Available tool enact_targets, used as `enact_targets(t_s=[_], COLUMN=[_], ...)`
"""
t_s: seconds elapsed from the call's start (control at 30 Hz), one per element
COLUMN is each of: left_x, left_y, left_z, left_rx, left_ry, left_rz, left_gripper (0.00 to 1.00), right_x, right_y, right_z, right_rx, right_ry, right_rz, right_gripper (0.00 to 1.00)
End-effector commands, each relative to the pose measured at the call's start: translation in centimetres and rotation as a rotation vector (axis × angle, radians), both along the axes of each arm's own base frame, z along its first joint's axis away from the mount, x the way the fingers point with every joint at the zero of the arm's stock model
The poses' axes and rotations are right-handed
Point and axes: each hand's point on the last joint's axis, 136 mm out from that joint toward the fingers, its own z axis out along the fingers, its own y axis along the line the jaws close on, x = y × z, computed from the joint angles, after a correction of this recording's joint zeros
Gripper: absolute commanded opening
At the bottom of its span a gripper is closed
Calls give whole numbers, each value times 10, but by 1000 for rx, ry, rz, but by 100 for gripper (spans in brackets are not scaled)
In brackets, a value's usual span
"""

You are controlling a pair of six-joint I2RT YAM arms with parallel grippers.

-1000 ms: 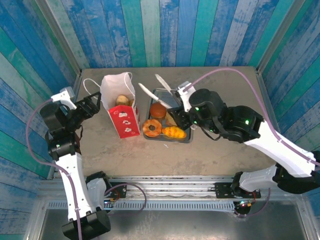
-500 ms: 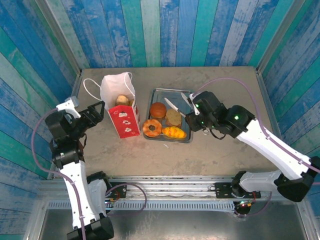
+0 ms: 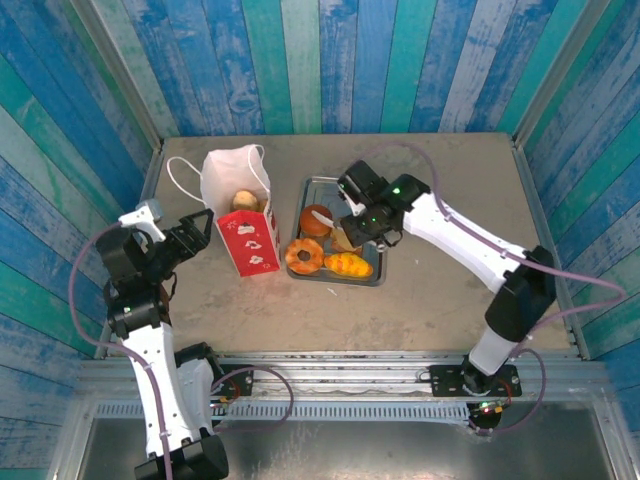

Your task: Place the fake bread into the paper bag

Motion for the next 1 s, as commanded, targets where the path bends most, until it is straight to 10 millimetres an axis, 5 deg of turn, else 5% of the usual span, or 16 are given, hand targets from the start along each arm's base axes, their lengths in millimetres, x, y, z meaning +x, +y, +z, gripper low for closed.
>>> enact_targets(t_s=[0.0,0.43,0.97], left_x=[1,8,8], left_y=[0,6,6], left_z=[-3,-8,-7], left_rx=[10,23,25], left_ry=[4,23,23], left_rz=[-6,6,4], left_gripper=[94,94,94], right_x=[8,31,35], right_y=[8,27,38], right_z=[-5,-30,-50], right_rx=[-20,-42,-41], right_ry=[25,60,109], right_rz=[35,51,73], right_gripper=[60,68,69])
